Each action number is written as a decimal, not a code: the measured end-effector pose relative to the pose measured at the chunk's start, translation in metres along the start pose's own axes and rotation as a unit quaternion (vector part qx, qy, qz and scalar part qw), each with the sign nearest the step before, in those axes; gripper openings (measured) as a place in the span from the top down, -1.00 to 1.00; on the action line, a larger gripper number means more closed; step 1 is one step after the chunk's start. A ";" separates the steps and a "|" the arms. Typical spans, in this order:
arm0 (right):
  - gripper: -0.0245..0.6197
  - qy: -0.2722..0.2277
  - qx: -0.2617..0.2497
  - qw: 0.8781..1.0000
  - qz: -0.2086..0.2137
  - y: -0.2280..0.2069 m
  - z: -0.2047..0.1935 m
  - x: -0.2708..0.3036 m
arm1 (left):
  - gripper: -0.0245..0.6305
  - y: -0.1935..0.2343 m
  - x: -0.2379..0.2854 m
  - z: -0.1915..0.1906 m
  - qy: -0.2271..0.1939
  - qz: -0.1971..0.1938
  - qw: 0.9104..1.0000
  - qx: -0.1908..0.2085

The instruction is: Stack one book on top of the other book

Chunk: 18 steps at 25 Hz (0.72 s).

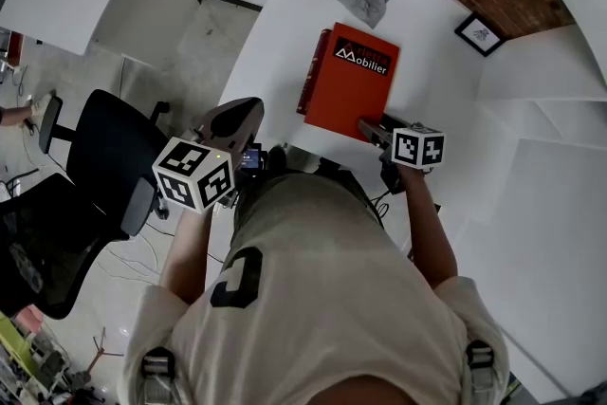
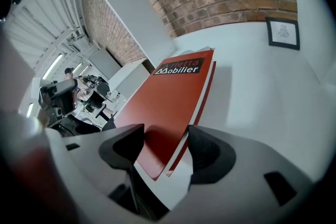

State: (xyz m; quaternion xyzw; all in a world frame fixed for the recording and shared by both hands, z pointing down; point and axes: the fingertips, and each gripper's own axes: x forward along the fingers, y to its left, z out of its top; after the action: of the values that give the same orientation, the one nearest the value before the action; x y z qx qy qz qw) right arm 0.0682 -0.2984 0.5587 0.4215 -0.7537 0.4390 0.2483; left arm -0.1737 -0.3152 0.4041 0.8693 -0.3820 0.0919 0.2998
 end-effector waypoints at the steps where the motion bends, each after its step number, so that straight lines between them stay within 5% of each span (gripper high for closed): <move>1: 0.16 0.000 -0.004 1.000 0.000 0.000 0.001 0.000 | 0.91 0.000 0.001 0.000 0.000 0.000 1.000 0.000; 18: 0.16 0.007 -0.019 1.000 0.000 0.002 0.006 0.004 | 0.91 0.003 0.004 0.003 -0.002 0.004 1.000 -0.008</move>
State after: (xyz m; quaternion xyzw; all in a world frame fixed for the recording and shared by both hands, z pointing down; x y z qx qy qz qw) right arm 0.0647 -0.3046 0.5580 0.4132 -0.7602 0.4279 0.2614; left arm -0.1733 -0.3216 0.4045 0.8657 -0.3867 0.0887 0.3053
